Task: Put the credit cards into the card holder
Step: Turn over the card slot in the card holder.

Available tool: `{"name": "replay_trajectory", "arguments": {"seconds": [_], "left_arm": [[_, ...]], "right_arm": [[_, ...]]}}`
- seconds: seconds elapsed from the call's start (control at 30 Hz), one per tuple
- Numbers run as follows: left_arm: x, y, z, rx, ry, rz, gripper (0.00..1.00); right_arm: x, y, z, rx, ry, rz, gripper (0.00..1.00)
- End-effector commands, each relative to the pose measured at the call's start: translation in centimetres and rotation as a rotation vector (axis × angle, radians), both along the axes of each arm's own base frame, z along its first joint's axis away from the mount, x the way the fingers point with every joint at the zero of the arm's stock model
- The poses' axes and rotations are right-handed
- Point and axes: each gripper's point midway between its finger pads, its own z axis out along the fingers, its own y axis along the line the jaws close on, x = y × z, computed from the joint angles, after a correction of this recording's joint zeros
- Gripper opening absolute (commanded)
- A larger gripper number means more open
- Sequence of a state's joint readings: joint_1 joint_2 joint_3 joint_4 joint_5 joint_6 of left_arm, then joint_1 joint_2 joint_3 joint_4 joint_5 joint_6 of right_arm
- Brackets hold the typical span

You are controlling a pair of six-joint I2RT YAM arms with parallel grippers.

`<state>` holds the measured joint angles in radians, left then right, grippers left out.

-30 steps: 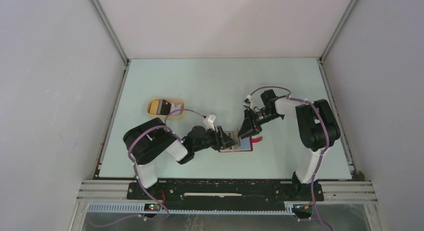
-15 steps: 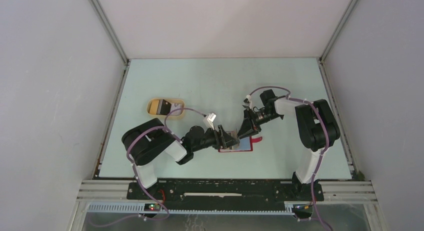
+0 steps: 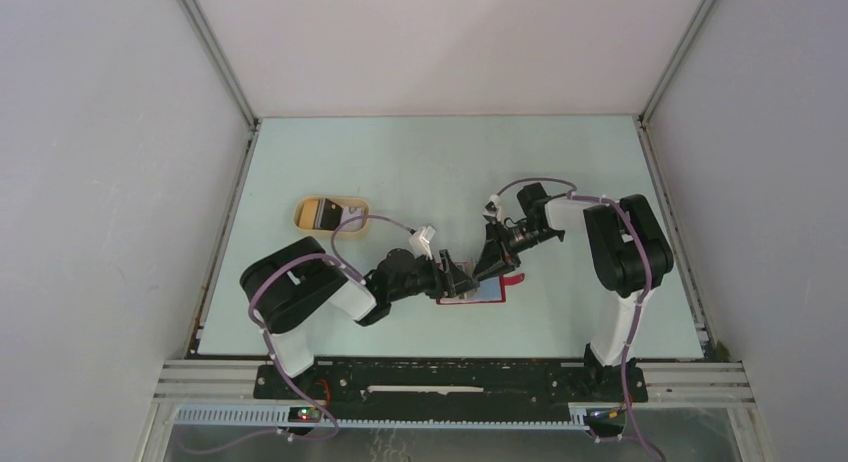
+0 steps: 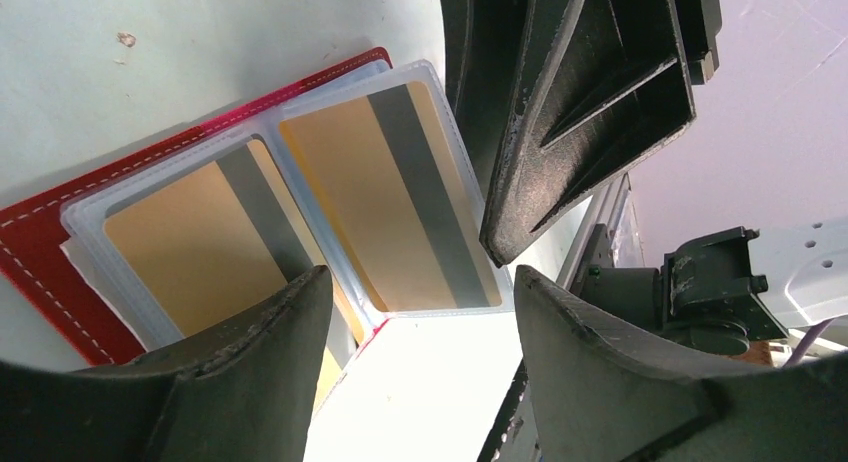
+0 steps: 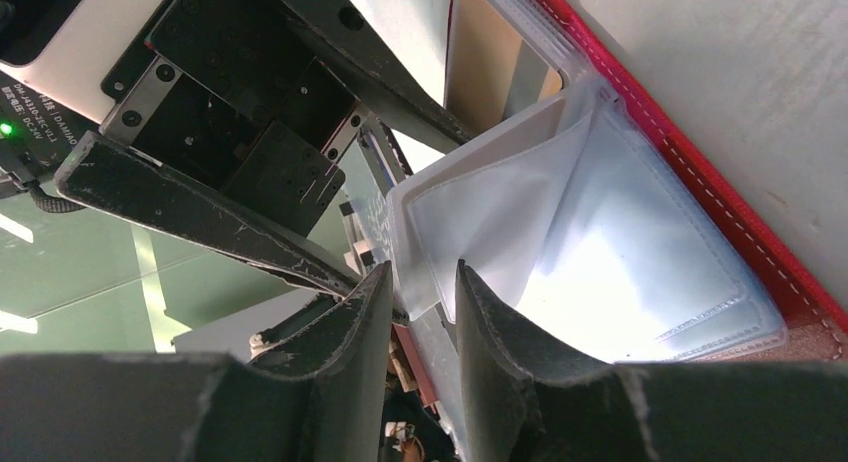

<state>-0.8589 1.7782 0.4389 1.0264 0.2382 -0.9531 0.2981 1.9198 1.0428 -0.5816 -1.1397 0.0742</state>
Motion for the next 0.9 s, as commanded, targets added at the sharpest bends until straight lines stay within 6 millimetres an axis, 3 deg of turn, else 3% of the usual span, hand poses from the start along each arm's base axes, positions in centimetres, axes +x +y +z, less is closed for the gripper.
{"name": "replay_trajectory", "arguments": {"seconds": [0.0,0.5,0.87], "left_arm": [[0.8,-0.7,1.8,-0.011,-0.062,0.009,0.72],[1.5,0.9,0.1,0.122,-0.037,0.079,0.57],[1.5,2.9,-0.5,0.218,-0.040,0.119,0.55]], "right_arm": [[0.3,0.6,0.5,0.024,-0.003,0.007,0.39],[0.1,0.9,0.5,0.053,0.035,0.020,0.45],[0.3,0.7,0.0,0.035,0.038,0.015,0.49]]}}
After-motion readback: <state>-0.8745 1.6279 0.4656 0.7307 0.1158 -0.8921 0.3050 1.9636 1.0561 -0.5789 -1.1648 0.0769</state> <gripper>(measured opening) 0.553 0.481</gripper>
